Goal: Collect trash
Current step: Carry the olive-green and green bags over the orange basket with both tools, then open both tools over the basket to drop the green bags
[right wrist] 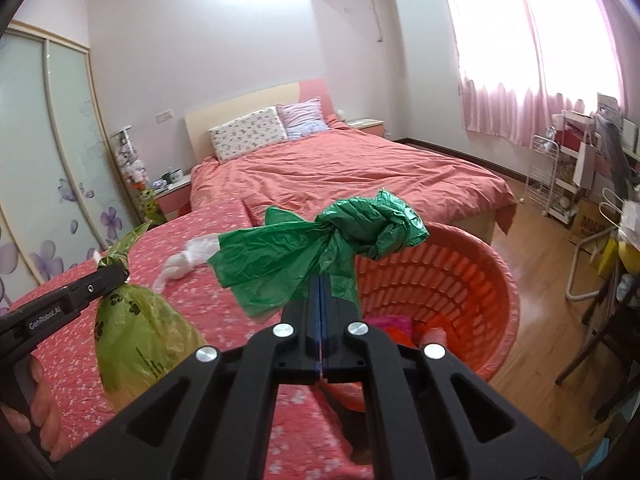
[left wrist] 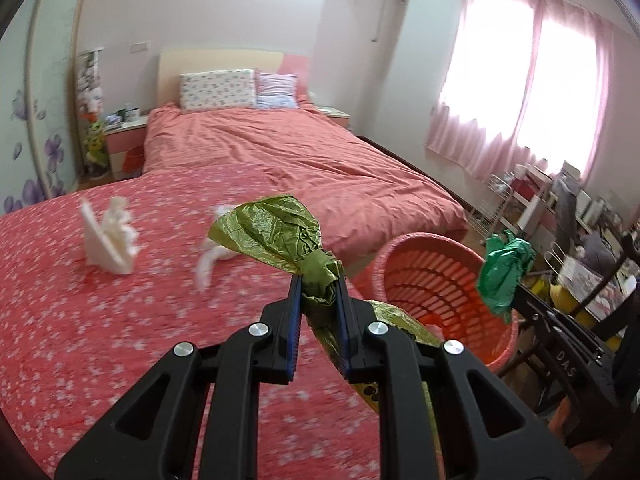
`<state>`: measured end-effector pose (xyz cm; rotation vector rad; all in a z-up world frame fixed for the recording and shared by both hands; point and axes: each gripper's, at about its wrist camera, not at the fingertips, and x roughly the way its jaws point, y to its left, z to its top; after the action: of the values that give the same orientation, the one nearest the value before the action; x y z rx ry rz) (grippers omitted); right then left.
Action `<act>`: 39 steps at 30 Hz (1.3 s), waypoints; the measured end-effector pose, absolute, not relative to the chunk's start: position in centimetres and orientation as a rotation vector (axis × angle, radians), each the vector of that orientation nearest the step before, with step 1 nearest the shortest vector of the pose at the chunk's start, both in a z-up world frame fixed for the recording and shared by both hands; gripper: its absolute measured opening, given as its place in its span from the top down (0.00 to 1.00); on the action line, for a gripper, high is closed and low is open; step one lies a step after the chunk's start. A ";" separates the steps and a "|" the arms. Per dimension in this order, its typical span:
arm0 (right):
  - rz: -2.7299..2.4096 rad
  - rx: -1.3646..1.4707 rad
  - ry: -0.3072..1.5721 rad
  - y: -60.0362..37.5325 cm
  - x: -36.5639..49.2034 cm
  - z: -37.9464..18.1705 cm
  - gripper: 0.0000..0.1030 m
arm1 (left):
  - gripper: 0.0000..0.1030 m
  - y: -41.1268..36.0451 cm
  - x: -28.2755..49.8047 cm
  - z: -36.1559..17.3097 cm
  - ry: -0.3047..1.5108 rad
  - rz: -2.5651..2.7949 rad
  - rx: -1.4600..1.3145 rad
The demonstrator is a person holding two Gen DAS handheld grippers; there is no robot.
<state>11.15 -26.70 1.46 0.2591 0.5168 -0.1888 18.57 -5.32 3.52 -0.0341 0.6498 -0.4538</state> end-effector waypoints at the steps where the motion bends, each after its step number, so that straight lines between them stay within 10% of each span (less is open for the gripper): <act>1: -0.195 0.263 0.517 -27.1 11.1 1.3 0.98 | 0.85 -6.1 18.6 3.5 0.651 -0.467 -0.028; 29: -0.301 0.365 0.524 -35.0 12.5 -1.9 0.98 | 0.84 -17.9 20.4 0.7 0.677 -0.674 0.066; 35: -0.291 0.408 0.543 -36.0 13.8 -2.9 0.90 | 0.58 -17.9 21.3 -0.9 0.716 -0.634 0.064; 39: -0.315 0.399 0.550 -35.9 13.8 -3.5 0.64 | 0.49 -16.7 21.6 -1.7 0.742 -0.593 0.063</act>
<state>13.84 -35.85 -3.51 0.3990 0.5499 -0.3146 21.63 -16.70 -1.67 0.0631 0.7416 -0.5935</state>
